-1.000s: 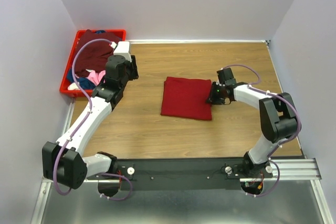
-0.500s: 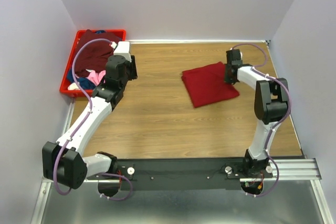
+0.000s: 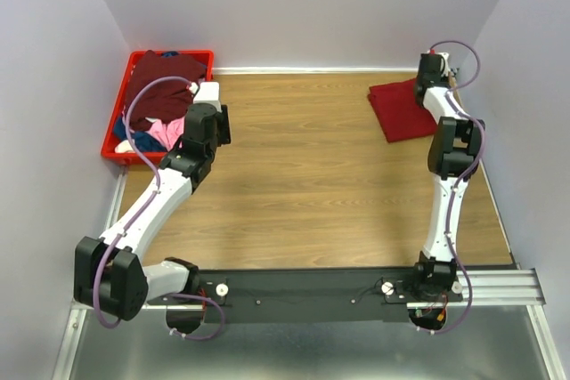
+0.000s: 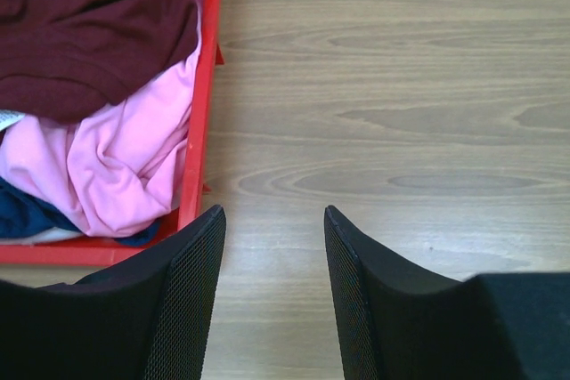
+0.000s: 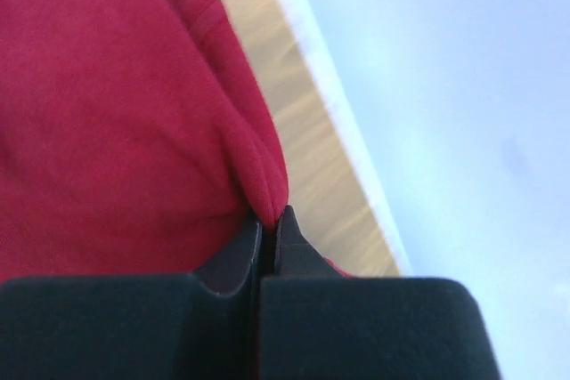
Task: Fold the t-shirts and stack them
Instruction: Neatly place the folded tshirt to the corner
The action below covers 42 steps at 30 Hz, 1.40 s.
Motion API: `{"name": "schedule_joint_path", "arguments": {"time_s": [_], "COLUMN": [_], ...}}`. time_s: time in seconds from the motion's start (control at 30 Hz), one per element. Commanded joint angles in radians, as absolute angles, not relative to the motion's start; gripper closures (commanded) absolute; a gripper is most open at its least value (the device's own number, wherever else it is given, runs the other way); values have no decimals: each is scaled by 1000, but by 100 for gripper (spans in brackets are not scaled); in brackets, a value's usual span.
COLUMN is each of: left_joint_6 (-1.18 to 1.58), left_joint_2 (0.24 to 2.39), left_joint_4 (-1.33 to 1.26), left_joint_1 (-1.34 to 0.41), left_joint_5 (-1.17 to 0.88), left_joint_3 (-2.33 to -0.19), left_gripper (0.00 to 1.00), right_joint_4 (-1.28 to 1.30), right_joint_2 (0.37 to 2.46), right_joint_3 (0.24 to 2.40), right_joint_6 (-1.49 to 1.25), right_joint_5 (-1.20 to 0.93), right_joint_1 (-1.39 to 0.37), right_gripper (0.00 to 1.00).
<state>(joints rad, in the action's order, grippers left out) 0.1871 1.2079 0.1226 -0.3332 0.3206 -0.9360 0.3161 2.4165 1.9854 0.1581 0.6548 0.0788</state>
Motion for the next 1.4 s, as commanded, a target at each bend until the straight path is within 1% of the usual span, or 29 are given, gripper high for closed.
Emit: {"name": "schedule_joint_path", "arguments": {"time_s": [0.0, 0.03, 0.07, 0.13, 0.17, 0.27, 0.33, 0.37, 0.43, 0.47, 0.53, 0.6, 0.77, 0.93, 1.2, 1.23, 1.3, 1.37], "left_joint_6": [198, 198, 198, 199, 201, 201, 201, 202, 201, 201, 201, 202, 201, 201, 198, 196, 196, 196], "left_joint_2": [1216, 1223, 1227, 1242, 1244, 1243, 1238, 1232, 1218, 1213, 1204, 1189, 1169, 1152, 1149, 1152, 1154, 1157], "left_joint_4": [94, 94, 95, 100, 100, 100, 100, 103, 101, 101, 103, 100, 97, 97, 95, 97, 97, 97], "left_joint_1": [-330, -330, -330, -328, -330, -330, -330, -330, -330, -330, -330, -330, -330, -330, -328, -330, -330, -328], "left_joint_5": [376, 376, 374, 370, 368, 367, 362, 357, 356, 350, 341, 328, 302, 296, 291, 287, 285, 285], "left_joint_3": [-919, -920, -923, -927, -925, -927, -931, -936, -934, -933, -931, -930, -930, -928, -927, -927, -928, -927], "left_gripper": [43, 43, 43, 43, 43, 43, 43, 43, 43, 43, 43, 43, 43, 43, 43, 43, 43, 43], "right_joint_4": [256, 255, 253, 252, 252, 253, 253, 253, 253, 253, 258, 274, 301, 322, 327, 327, 327, 327], "right_joint_2": [2535, 2568, 2579, 2580, 2573, 2505, 2421, 2389, 2286, 2251, 2170, 2117, 2079, 2102, 2169, 2209, 2220, 2253], "right_joint_3": [2144, 2195, 2210, 2239, 2237, 2148, 2088, 2012, 1929, 1849, 1778, 1688, 1568, 1551, 1582, 1582, 1586, 1595], "right_joint_6": [204, 187, 178, 163, 157, 137, 140, 137, 123, 118, 86, 52, 54, 87, 121, 152, 158, 167], "right_joint_5": [790, 804, 807, 805, 790, 681, 614, 524, 415, 385, 330, 284, 170, 195, 325, 333, 345, 362], "right_joint_1": [140, 155, 159, 167, 164, 143, 111, 98, 65, 54, 26, 15, 2, -52, -67, -74, -78, -78], "right_gripper": [95, 88, 62, 42, 39, 38, 38, 38, 39, 39, 39, 39, 39, 39, 42, 45, 46, 51]}}
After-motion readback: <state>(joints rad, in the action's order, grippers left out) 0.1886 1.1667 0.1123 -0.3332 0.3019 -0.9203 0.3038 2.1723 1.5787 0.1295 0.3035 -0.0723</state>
